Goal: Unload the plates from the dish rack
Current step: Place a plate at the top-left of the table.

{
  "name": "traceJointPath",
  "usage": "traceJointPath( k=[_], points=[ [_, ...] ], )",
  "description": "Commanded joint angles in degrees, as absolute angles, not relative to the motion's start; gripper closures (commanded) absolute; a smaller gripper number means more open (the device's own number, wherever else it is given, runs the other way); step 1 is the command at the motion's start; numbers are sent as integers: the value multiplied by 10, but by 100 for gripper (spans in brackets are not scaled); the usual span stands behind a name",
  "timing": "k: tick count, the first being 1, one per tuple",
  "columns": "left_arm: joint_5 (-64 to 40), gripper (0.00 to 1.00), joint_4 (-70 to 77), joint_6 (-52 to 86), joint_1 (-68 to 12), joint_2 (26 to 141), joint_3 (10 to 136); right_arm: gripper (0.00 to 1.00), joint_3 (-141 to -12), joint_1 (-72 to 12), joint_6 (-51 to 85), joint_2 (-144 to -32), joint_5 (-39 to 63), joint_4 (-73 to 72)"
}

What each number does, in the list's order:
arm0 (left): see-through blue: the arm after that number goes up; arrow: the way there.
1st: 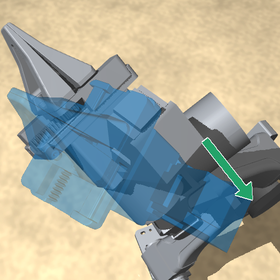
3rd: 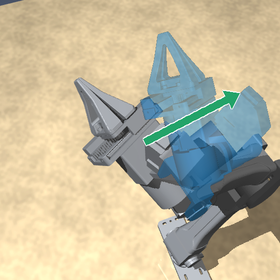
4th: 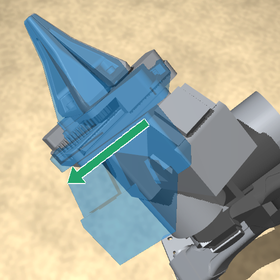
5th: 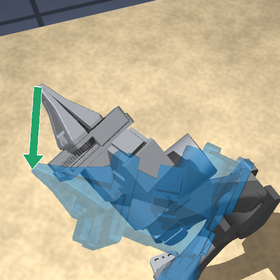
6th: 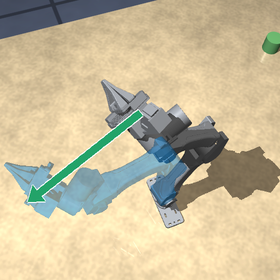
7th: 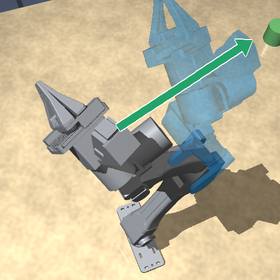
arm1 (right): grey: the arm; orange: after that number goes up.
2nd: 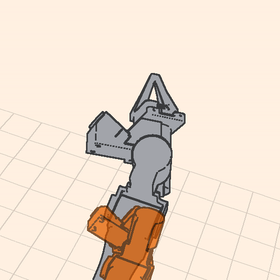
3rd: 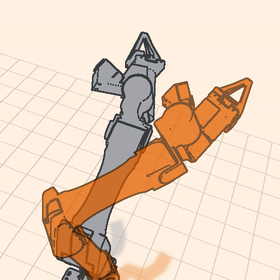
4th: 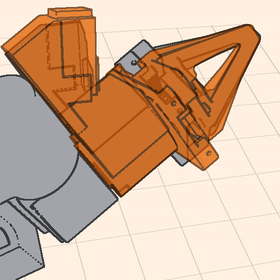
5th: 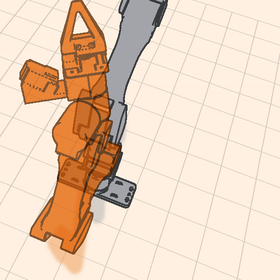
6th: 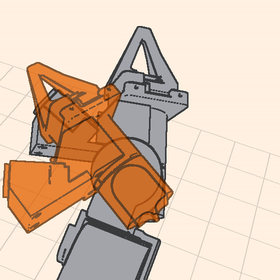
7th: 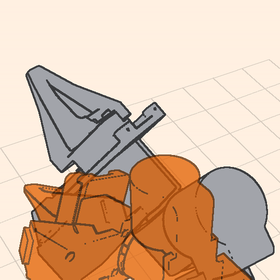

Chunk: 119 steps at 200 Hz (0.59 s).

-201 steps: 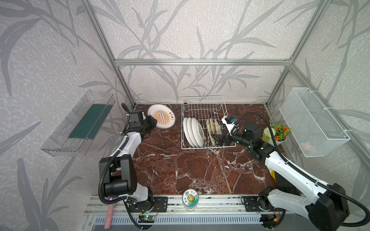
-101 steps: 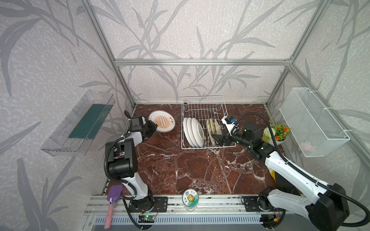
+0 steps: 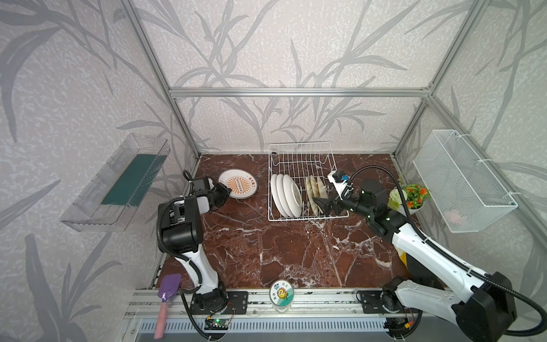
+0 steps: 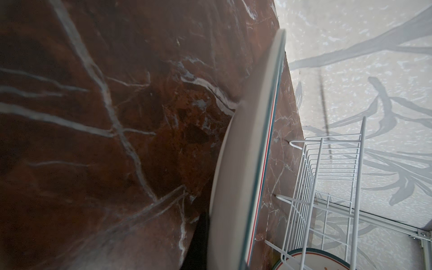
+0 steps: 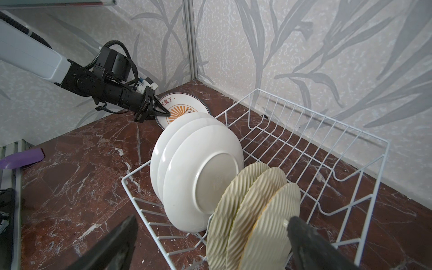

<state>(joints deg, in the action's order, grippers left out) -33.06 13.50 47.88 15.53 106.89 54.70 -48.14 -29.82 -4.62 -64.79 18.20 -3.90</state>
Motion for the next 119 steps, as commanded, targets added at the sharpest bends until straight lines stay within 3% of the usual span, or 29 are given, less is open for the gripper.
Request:
traceJointPath(
  k=[1, 119],
  points=[
    [-343, 90, 163, 491, 161, 1074, 548, 1, -504, -302, -58, -648, 179, -31],
    [-335, 38, 79, 474, 169, 1082, 559, 1, -499, -302, -83, -629, 172, -24]
  ],
)
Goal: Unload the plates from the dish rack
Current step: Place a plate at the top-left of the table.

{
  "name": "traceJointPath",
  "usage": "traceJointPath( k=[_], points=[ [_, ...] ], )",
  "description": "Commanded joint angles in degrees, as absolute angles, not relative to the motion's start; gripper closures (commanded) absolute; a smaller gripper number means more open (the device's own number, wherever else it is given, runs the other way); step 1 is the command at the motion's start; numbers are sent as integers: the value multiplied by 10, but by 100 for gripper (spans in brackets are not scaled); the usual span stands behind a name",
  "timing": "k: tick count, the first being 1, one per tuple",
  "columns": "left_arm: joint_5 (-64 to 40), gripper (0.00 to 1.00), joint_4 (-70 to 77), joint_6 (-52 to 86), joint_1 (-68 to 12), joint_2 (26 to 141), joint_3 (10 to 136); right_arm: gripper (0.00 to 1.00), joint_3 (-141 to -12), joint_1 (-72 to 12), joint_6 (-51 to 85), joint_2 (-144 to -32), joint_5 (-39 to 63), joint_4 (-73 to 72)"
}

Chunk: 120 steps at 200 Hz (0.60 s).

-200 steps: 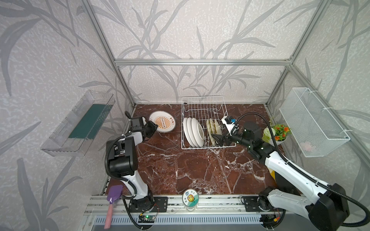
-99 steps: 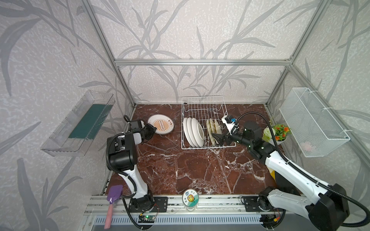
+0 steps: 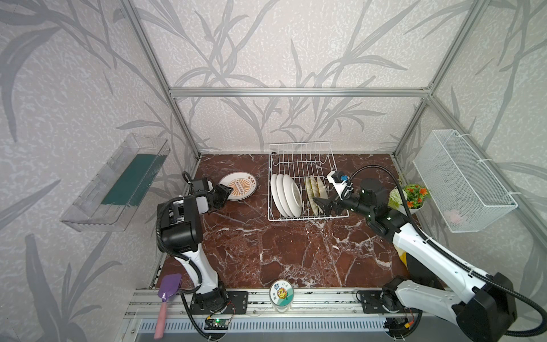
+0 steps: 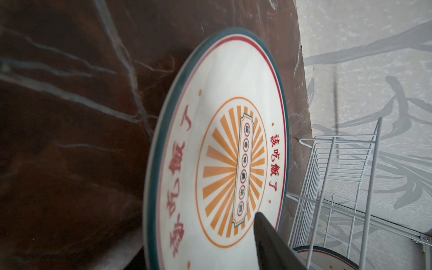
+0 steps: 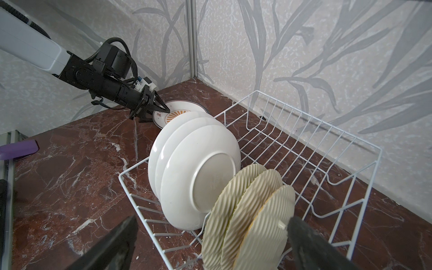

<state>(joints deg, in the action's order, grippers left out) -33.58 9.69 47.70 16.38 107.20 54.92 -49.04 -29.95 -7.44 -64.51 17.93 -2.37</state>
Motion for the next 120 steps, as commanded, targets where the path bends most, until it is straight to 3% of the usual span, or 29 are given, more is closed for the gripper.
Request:
traceJointPath(
  k=[1, 69, 120],
  points=[
    [-335, 38, 78, 474, 169, 1082, 559, 1, -499, -302, -83, -628, 172, -24],
    [-307, 20, 1, 442, 170, 1059, 570, 1, -493, -301, -82, -623, 172, -26],
    [-216, 14, -116, 415, 169, 990, 569, 1, -492, -302, -85, -621, 170, -24]
  ],
)
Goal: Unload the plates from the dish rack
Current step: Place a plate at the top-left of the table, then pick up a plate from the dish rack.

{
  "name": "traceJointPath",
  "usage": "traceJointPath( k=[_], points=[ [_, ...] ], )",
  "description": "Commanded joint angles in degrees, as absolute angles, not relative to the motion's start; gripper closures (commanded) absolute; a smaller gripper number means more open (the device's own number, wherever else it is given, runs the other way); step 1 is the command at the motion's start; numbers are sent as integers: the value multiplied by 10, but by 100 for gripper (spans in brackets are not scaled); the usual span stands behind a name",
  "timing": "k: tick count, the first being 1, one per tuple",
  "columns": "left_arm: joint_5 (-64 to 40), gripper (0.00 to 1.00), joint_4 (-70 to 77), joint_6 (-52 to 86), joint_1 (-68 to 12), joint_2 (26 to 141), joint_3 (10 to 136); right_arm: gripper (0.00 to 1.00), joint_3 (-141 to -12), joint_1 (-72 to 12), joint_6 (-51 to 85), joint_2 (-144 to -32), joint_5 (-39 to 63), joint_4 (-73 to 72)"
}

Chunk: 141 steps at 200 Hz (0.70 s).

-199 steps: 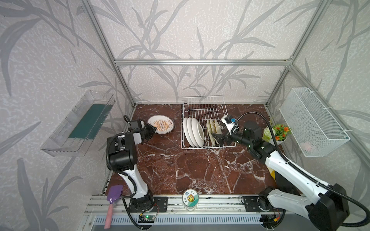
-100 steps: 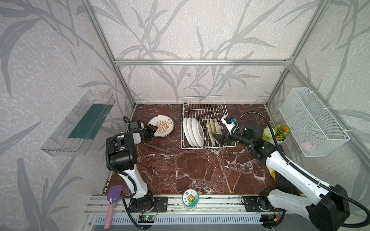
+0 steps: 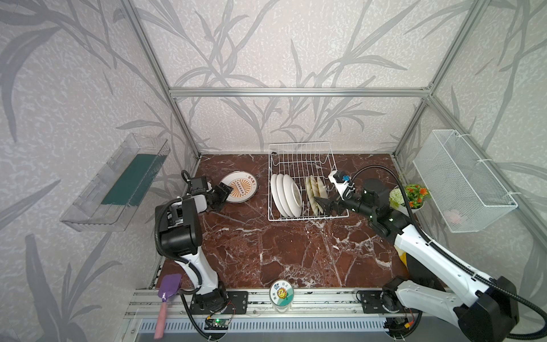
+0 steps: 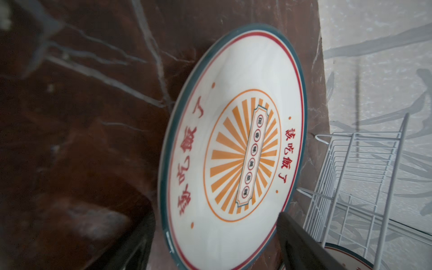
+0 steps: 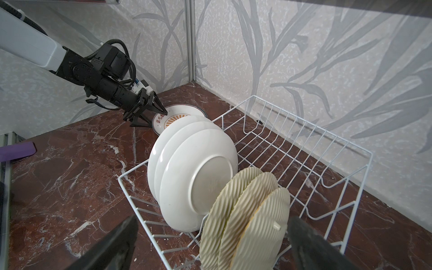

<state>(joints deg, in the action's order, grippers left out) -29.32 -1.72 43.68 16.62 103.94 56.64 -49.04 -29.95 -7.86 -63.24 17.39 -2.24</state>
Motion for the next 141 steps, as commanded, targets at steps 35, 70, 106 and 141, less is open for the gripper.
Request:
traceJointPath(
  k=[35, 70, 106, 141],
  points=[
    [-155, 12, -180, 382, 160, 884, 564, 1, -507, -302, -89, -626, 145, 3],
    [-226, 13, -185, 336, 141, 805, 590, 1, -504, -302, -78, -624, 160, -9],
    [-324, 15, -244, 287, 80, 806, 661, 1, -515, -302, -68, -637, 175, -1],
    [-395, 22, -243, 300, 21, 817, 681, 1, -514, -302, -64, -633, 175, 3]
  ],
)
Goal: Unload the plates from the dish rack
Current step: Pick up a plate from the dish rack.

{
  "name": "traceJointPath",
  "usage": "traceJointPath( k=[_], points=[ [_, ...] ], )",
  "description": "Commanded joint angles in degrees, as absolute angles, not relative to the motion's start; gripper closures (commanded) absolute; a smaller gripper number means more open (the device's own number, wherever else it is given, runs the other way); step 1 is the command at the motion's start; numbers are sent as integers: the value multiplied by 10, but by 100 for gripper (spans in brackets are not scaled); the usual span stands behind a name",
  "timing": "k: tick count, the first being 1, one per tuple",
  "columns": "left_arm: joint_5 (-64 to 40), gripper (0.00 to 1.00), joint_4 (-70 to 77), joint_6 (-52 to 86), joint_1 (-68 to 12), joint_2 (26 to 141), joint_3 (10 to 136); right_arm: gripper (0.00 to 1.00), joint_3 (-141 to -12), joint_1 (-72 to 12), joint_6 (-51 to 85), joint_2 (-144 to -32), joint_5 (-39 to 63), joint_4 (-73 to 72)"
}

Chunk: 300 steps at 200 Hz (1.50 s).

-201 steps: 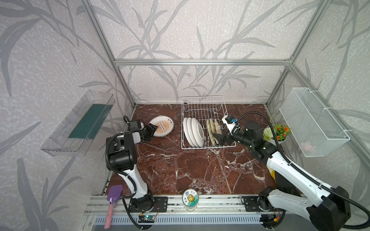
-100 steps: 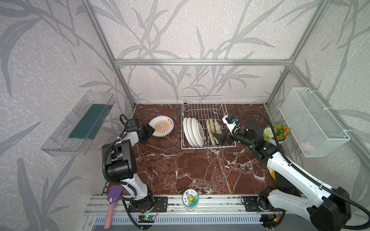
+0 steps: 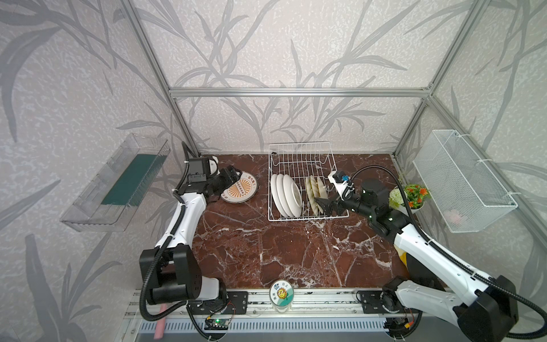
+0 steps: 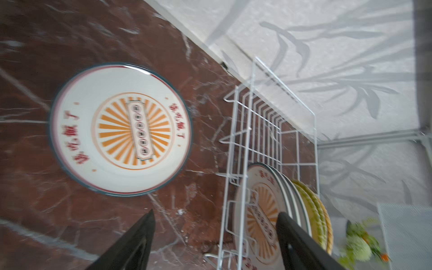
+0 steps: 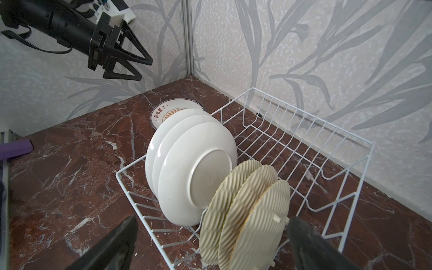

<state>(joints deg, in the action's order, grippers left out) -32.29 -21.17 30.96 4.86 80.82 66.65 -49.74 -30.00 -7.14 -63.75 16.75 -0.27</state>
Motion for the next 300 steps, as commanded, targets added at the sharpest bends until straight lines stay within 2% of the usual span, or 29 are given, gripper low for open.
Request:
traceJointPath(
  k=[1, 68, 168, 215, 245, 300],
  points=[
    [-396, 23, -242, 301, 19, 817, 681, 1, -514, -302, -64, -633, 175, 3],
    [-434, 38, -205, 337, -58, 863, 686, 1, -502, -302, -58, -628, 163, -3],
    [-406, 58, -282, 299, -104, 918, 747, 1, -492, -302, -64, -627, 142, -3],
    [-369, 60, -329, 281, -115, 930, 773, 1, -490, -302, -66, -627, 139, -3],
    [-355, 67, -352, 270, -123, 939, 787, 1, -489, -302, -66, -627, 138, -3],
    [-351, 72, -355, 275, -133, 947, 795, 1, -489, -302, -65, -628, 137, -3]
  ],
)
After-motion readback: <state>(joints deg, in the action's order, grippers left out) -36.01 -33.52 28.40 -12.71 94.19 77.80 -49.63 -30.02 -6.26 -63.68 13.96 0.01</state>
